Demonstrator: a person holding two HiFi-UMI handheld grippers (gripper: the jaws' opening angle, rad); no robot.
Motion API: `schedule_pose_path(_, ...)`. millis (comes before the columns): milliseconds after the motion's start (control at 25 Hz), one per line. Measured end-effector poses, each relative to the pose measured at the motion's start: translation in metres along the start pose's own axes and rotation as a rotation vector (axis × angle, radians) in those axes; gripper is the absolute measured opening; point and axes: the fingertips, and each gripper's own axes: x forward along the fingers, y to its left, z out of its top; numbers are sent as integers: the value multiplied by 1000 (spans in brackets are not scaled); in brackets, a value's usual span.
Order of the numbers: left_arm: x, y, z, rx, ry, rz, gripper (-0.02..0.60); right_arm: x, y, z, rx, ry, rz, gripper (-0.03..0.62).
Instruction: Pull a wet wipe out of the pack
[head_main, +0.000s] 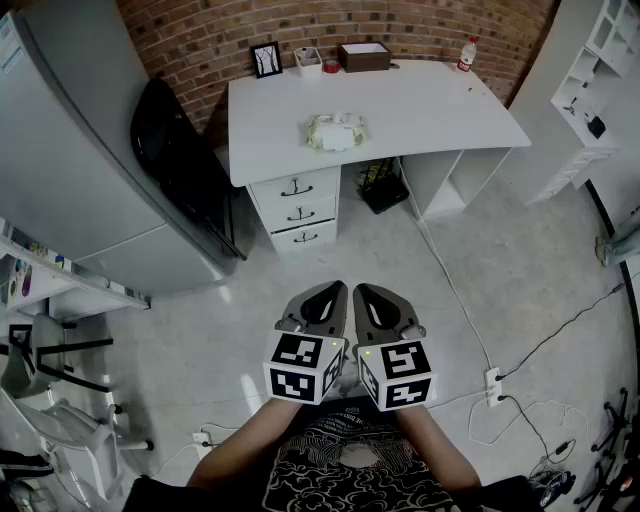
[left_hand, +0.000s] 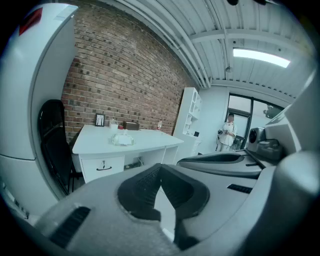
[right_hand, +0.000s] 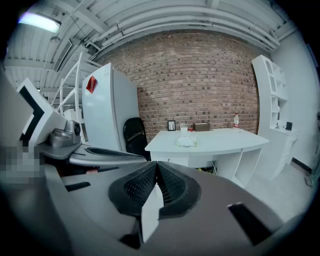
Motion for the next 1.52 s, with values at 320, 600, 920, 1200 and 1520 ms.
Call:
schedule_pose_path(320,4,11,-1,0,15,-3,12,10,1,3,2,-5,-12,18)
schedule_pose_path(600,17,19,7,15,14,6,12,24,-7,9,8,-6,-6,18)
schedule_pose_path(920,49,33,20,27,20,29,12,56,-39,22,13,-12,10,18)
schedule_pose_path(1200,93,51,41,28,29,48,12,96,-65,40,0,-2,55,18)
schedule_pose_path(1520,142,68,60,23,50,74,12,136,-99,58,2,12,91,18)
